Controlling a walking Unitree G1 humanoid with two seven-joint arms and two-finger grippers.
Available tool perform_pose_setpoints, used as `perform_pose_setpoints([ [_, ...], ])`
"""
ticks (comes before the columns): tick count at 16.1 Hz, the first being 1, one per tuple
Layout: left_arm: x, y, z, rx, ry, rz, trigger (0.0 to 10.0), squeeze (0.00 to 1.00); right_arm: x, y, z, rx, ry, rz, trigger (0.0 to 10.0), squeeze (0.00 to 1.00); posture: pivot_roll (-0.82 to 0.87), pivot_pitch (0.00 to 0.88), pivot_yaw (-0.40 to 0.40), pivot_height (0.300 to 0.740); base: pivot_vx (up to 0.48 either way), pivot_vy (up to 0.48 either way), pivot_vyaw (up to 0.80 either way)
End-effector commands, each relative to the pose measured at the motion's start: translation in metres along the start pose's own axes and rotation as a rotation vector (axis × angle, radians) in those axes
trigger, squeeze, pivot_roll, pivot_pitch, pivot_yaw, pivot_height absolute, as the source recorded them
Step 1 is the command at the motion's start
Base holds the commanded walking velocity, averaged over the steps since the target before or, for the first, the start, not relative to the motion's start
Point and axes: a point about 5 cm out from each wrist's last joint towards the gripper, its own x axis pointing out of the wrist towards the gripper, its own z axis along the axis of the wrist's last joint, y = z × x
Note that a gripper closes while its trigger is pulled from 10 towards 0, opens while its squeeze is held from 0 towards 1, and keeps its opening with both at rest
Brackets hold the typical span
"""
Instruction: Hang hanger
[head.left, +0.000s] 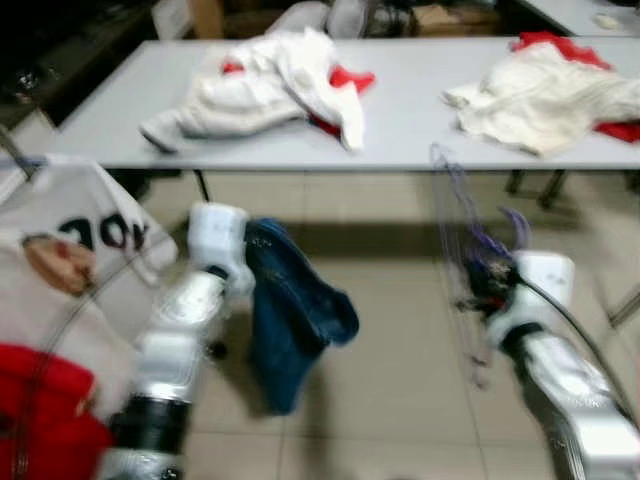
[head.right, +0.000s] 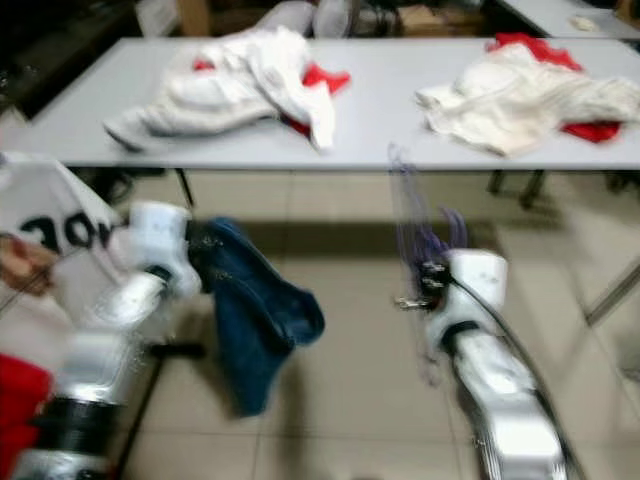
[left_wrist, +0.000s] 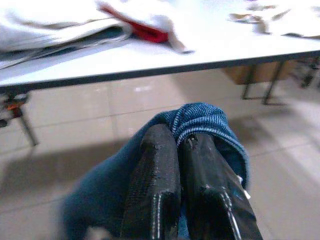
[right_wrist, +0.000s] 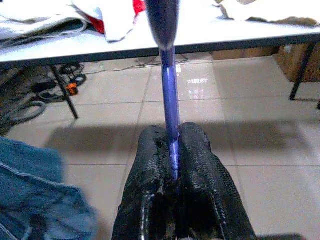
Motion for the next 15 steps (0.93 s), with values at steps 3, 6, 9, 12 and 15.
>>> perform_pose_setpoints([
  [3,0.002,0.014,0.018,0.050,-0.057,0.014,10.0,0.00,-0.002,0.014,0.011,-0.037,-0.030,0.141,10.0,0.00,-0.08,0.000,0.039,0.740,0.407,0.000,0.00],
  [6,0.007,0.015,0.023,0.065,-0.062,-0.001,10.0,0.00,-0.009,0.006,0.016,-0.113,-0.035,0.233,10.0,0.00,-0.09,0.000,0.043,0.740,0.409,0.000,0.00],
  [9,0.018,0.015,0.039,0.097,-0.083,-0.044,10.0,0.00,-0.034,-0.009,0.031,-0.225,-0.028,0.455,10.0,0.00,-0.09,0.000,0.048,0.740,0.407,0.000,0.00],
  [12,0.030,0.016,0.057,0.140,-0.112,-0.068,10.0,0.00,-0.059,-0.015,0.039,-0.201,0.006,0.652,10.0,0.00,-0.09,0.000,0.042,0.740,0.406,0.000,0.00],
  [15,0.043,0.022,0.085,0.183,-0.161,-0.079,10.0,0.00,-0.073,-0.019,0.038,-0.182,0.074,0.766,10.0,0.00,-0.09,0.000,0.038,0.740,0.407,0.000,0.00],
])
